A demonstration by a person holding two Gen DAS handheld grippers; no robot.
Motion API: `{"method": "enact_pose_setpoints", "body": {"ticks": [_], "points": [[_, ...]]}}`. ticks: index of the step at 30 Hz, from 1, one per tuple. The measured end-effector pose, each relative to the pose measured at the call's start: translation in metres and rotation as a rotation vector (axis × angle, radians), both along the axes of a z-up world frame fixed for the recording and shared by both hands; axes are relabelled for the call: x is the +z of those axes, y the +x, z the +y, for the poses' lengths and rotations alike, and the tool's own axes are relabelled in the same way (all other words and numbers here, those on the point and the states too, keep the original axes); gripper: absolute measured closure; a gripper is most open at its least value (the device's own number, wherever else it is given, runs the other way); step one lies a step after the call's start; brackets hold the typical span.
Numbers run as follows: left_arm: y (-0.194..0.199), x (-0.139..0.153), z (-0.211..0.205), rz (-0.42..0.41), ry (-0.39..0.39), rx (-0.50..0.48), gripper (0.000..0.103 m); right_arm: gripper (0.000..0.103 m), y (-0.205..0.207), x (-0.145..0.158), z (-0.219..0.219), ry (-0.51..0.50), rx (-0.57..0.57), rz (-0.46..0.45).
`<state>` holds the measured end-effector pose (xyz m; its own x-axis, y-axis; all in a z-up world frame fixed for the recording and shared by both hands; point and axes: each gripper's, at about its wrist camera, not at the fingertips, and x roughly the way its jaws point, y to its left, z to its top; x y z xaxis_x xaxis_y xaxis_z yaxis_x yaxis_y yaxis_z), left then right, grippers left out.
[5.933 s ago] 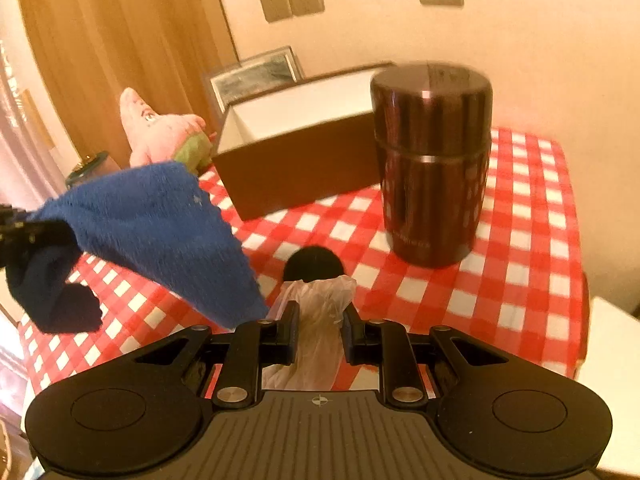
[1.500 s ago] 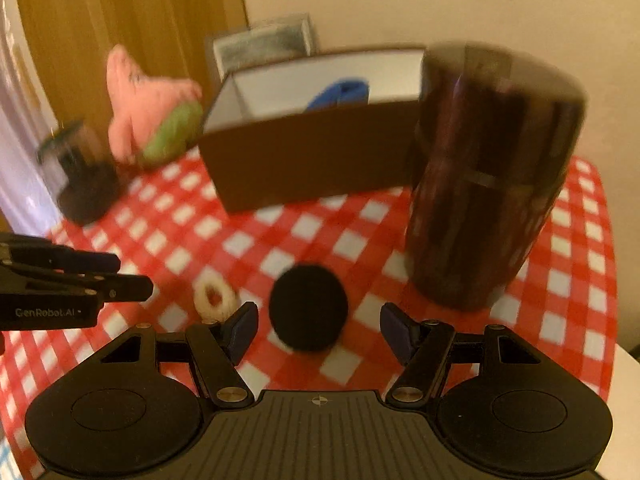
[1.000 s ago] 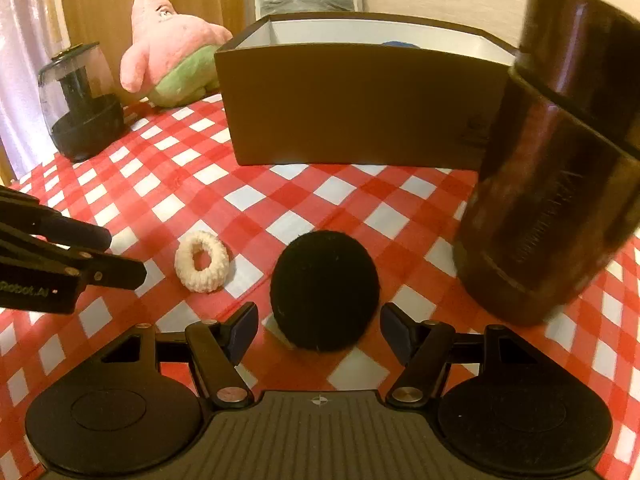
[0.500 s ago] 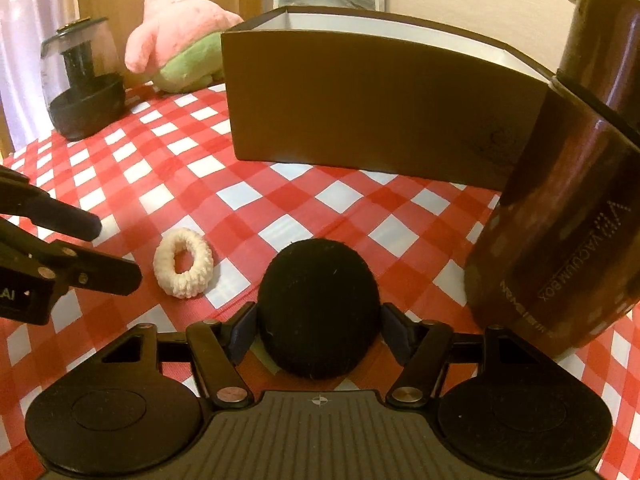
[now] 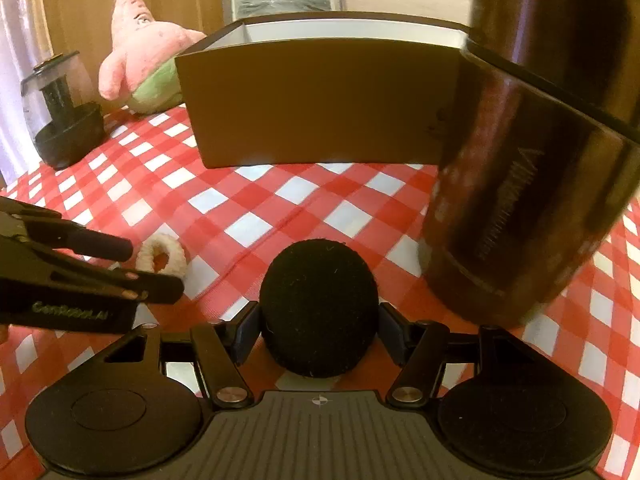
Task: Organize soft objects
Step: 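Grasp the cream hair tie with the left gripper while the right gripper grasps the black sponge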
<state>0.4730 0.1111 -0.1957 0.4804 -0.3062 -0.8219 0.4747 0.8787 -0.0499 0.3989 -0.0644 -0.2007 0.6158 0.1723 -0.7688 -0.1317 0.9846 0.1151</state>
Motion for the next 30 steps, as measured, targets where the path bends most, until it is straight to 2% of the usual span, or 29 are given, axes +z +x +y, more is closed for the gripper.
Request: {"method": "enact_pose_setpoints", "body": {"ticks": [2, 6, 8, 11, 16, 21, 25, 30], "points": [[0.001, -0.002, -0.003, -0.007, 0.002, 0.012, 0.056, 0.041, -0.003, 0.0, -0.002, 0.001, -0.003, 0.001], [0.0, -0.005, -0.007, -0.031, 0.02, 0.021, 0.067, 0.041, -0.012, 0.005, -0.005, 0.003, -0.002, -0.006], [-0.002, -0.004, -0.007, -0.032, 0.016, 0.02, 0.08, 0.041, -0.016, 0.008, -0.006, 0.007, -0.005, -0.011], [-0.008, -0.003, -0.006, -0.024, 0.012, 0.008, 0.084, 0.041, -0.025, 0.014, -0.007, 0.015, -0.014, -0.017], [-0.025, 0.006, -0.002, -0.014, 0.003, -0.009, 0.085, 0.041, -0.045, 0.028, -0.006, 0.018, -0.028, -0.025], [-0.05, 0.024, -0.004, -0.032, 0.03, -0.03, 0.085, 0.041, -0.066, 0.047, -0.012, 0.049, -0.037, -0.054], [-0.076, 0.047, -0.004, -0.053, 0.005, 0.013, 0.085, 0.041, -0.078, 0.061, -0.024, 0.081, -0.015, -0.083], [-0.118, 0.073, -0.019, -0.101, -0.001, 0.086, 0.085, 0.041, -0.097, 0.078, -0.052, 0.097, 0.069, -0.123]]}}
